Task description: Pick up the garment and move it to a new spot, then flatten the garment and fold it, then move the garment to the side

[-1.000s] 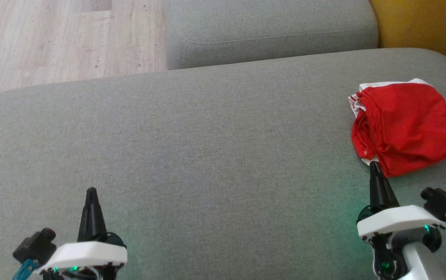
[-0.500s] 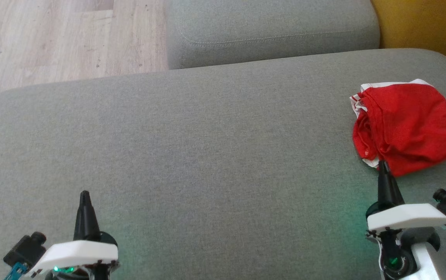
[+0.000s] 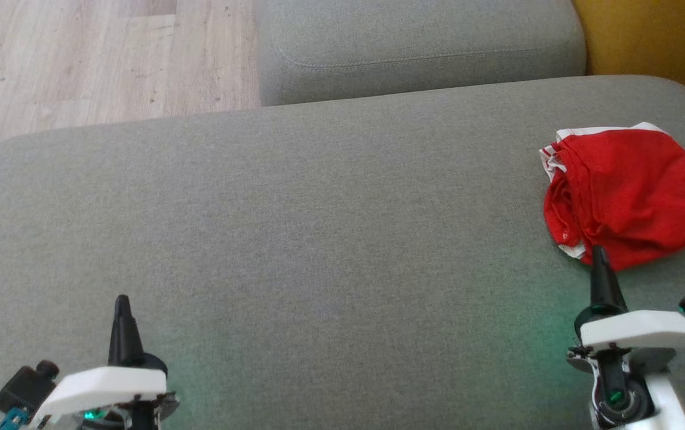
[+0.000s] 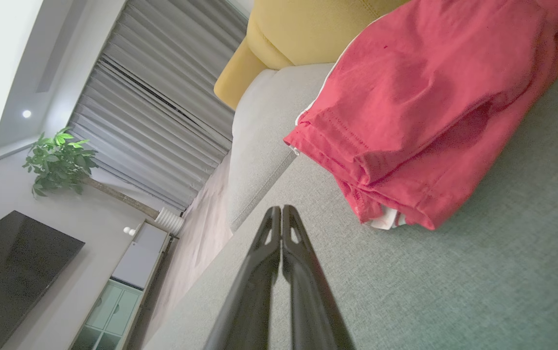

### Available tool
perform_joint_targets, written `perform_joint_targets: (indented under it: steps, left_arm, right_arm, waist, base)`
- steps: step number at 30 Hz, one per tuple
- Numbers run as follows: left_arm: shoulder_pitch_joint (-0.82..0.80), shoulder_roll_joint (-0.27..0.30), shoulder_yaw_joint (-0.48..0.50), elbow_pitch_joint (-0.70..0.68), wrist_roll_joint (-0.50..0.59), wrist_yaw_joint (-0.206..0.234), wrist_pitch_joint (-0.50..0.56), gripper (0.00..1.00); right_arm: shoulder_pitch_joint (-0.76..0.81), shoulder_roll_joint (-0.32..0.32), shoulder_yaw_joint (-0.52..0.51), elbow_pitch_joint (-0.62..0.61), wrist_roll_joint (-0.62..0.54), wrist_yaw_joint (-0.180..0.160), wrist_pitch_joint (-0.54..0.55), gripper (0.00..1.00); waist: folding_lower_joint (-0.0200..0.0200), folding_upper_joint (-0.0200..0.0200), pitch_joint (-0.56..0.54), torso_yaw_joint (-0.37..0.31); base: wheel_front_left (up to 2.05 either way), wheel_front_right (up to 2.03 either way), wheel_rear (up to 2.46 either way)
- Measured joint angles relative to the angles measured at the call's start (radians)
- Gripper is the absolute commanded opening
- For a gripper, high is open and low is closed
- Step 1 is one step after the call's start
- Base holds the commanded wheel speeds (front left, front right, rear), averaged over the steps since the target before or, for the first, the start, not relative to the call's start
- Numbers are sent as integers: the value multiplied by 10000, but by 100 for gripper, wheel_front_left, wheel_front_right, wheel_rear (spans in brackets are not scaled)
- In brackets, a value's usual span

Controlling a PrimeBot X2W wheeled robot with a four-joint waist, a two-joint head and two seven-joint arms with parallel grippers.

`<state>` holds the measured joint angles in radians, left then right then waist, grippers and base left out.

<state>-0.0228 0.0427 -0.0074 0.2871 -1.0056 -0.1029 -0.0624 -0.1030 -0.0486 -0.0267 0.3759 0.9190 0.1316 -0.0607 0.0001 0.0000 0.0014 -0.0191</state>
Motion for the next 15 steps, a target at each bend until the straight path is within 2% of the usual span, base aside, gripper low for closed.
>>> perform_joint_targets:
  steps: [15]
  left_arm:
    - [-131, 0, 138, -13, -1400, -33, 374, 0]
  right_arm:
    - [85, 4, -238, -215, 1592, 0, 403, 0]
  waist:
    - [0, 0, 5, 45]
  base:
    - [0, 0, 0]
